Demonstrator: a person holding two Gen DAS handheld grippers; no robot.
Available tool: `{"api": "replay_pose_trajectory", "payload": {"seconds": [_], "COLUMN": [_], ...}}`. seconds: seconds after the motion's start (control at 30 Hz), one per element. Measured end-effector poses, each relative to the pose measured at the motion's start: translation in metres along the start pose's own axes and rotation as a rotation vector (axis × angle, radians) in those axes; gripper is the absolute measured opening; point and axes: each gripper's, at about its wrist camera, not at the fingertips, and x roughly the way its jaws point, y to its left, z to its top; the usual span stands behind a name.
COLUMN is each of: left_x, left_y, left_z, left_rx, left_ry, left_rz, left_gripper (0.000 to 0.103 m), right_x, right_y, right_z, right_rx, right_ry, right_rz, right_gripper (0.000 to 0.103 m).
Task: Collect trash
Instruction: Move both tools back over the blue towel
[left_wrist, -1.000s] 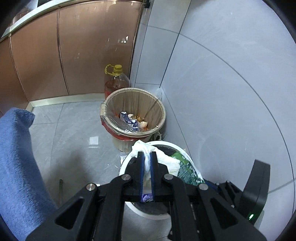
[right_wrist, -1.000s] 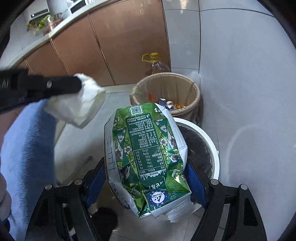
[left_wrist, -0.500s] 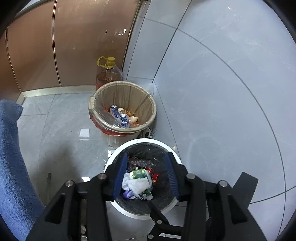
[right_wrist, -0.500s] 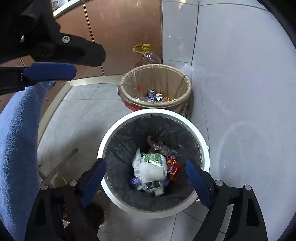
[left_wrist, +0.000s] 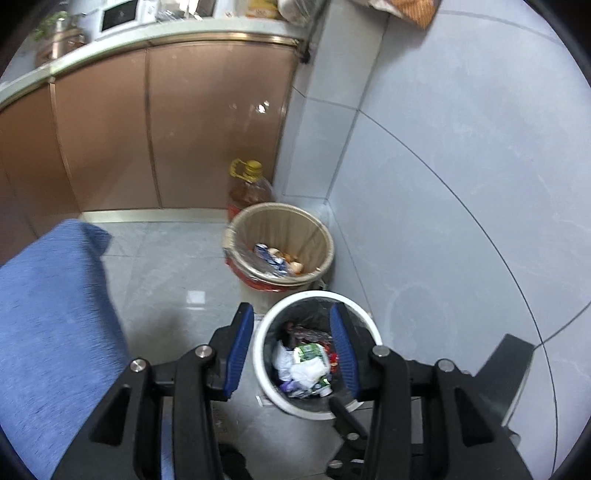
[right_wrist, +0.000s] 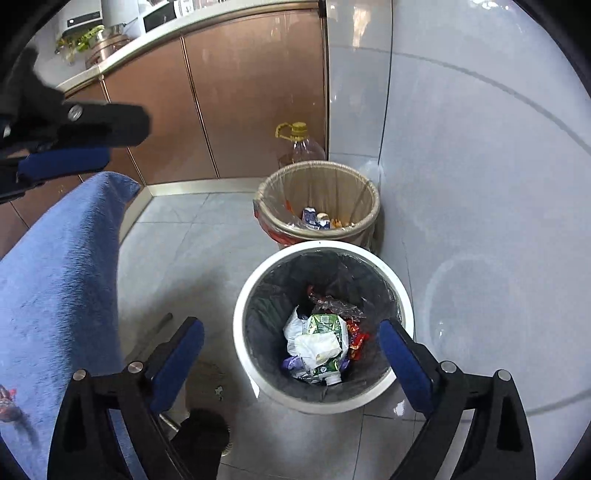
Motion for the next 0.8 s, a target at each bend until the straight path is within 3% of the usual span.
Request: {"api": "replay_pose_trajectory", "payload": {"seconds": [0.13, 0.53, 0.8], "left_x": [-0.037, -0.141, -0.194], "left_y": [0.014, 0.054, 0.073], "left_z": [-0.011, -0.062, -0.096], "left_rx": [-0.02, -0.056, -0.067], "left_ry": [-0.063, -0.242, -0.319], "left_rz": [0.046, 0.218, 0.285], "left_gripper": [0.046, 0.047, 0.047], "right_x": [-0.03, -0.113, -0.156], "right_y": [0.014, 0.058, 0.08], "right_z": [-0.003, -0.017, -0.029], "right_rx": [-0.015, -0.083, -0.098], "right_ry": [-0.043, -0.176, -0.262], "right_rz": [-0.009, -0.027, 0.005], "right_gripper": [0.098, 0.101, 0.103]}}
